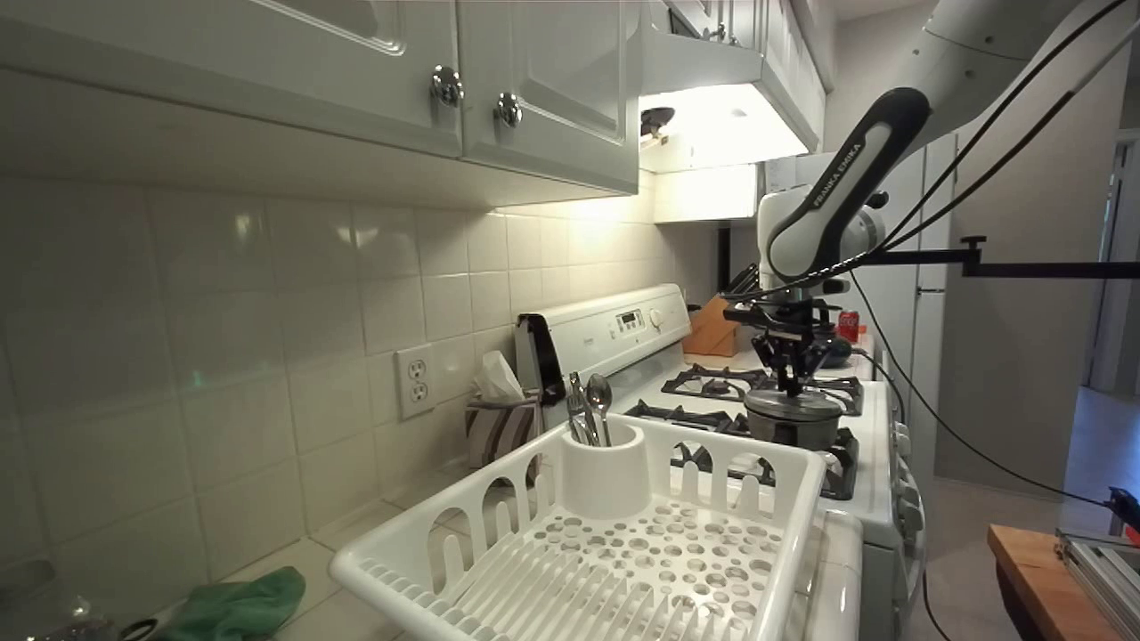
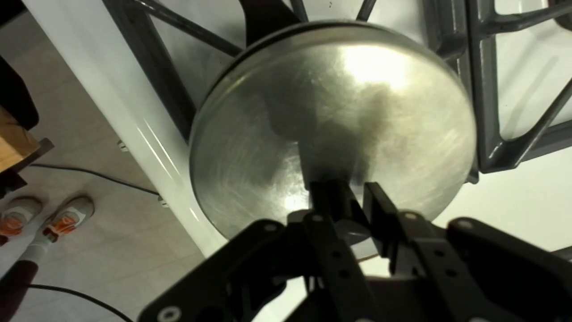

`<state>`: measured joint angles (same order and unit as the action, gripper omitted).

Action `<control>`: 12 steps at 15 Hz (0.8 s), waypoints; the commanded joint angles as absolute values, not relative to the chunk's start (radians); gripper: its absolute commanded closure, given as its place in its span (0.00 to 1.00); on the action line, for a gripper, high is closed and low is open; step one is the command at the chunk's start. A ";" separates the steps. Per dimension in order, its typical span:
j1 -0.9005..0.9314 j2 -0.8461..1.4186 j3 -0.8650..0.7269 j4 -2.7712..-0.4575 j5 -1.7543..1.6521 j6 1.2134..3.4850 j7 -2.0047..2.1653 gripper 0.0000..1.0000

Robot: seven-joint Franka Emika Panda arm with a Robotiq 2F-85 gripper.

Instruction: Put the lid on the pot

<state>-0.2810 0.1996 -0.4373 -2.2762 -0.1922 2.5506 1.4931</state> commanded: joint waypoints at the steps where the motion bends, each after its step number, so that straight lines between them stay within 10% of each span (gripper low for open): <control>1: -0.274 0.204 -0.449 -2.255 -0.210 2.534 1.520 0.94; 12: -0.236 0.190 -0.474 -2.236 -0.428 2.524 1.591 0.94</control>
<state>-0.2592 0.1978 -0.4677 -2.2478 -0.3671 2.5487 1.5475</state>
